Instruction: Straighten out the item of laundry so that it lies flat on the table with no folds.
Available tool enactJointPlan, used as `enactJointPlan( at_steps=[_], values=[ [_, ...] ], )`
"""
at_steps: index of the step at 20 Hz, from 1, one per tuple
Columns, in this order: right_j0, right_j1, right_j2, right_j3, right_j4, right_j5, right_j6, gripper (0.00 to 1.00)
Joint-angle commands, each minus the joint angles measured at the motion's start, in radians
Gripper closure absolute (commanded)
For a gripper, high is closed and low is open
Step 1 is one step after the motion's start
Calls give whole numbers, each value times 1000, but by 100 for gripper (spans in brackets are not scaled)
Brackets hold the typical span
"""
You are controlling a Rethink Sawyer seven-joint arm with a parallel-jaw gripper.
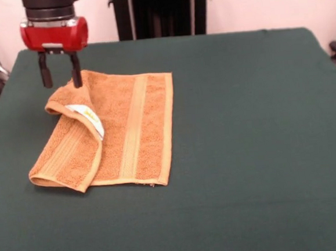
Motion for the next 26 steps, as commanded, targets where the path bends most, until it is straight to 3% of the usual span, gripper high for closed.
enactJointPlan(
  at_steps=[1, 7, 14, 26],
  values=[
    [0, 47, 150, -62, -64, 139, -222, 0],
    [4, 90, 147, -107, -114, 135, -220, 0],
    [24, 189, 128, -158, -195, 36, -152, 0],
    [52, 191, 97, -127, -232, 0, -53, 0]
  ],
)
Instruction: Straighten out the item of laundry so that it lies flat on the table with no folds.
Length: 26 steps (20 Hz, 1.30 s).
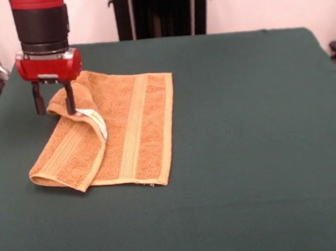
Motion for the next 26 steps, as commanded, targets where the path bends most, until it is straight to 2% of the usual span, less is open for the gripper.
enactJointPlan(
  at_steps=[1, 12, 14, 15, 21, 26],
  values=[
    [66, 47, 72, 5, -42, -16, -47, 0],
    [78, 56, 57, -8, -40, -16, -29, 0],
    [104, 44, 40, -23, -84, -80, -18, 0],
    [96, 46, 55, -24, -69, -23, -45, 100],
    [71, 47, 89, -18, -61, 7, -80, 100],
    [74, 27, 78, -14, -66, 13, -82, 100]
  ],
)
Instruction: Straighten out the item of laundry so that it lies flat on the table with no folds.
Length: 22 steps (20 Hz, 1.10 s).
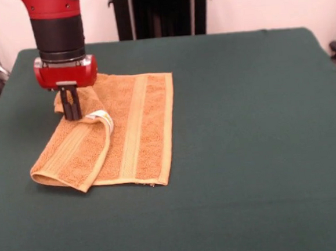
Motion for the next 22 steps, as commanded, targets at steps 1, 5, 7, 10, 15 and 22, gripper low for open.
enactJointPlan(
  at_steps=[1, 5, 7, 10, 15, 22],
  values=[
    [37, -10, 86, -5, -29, 36, -95, 100],
    [44, -37, 63, 3, -33, 24, -71, 100],
    [54, -59, 42, 9, -26, 56, -69, 100],
    [63, -86, 15, 23, -11, 93, -56, 100],
    [110, -117, -78, 51, -9, 112, 20, 100],
    [177, -129, -199, 80, 16, 148, 86, 100]
  ],
)
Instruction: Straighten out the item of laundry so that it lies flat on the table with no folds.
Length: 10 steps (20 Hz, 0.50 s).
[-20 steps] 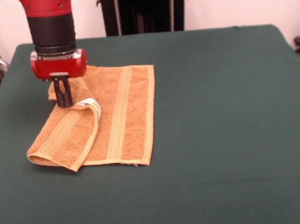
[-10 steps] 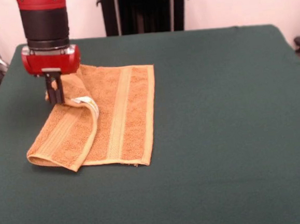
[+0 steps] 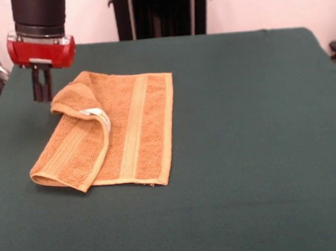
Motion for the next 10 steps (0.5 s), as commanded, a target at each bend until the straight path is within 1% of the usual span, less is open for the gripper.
enactJointPlan(
  at_steps=[1, 3, 4, 5, 6, 8, 9, 10],
  values=[
    [94, 2, -92, 81, 20, 130, 92, 100],
    [99, 5, -105, 93, 19, 89, 103, 100],
    [106, 7, -111, 96, 7, 42, 114, 100],
    [107, 14, -110, 95, -8, -22, 121, 100],
    [121, 20, -123, 89, -27, -146, 156, 100],
    [144, 35, -150, 80, -27, -209, 175, 100],
    [142, 37, -148, 81, -23, -220, 164, 100],
    [152, 38, -153, 75, -25, -215, 123, 0]
  ],
)
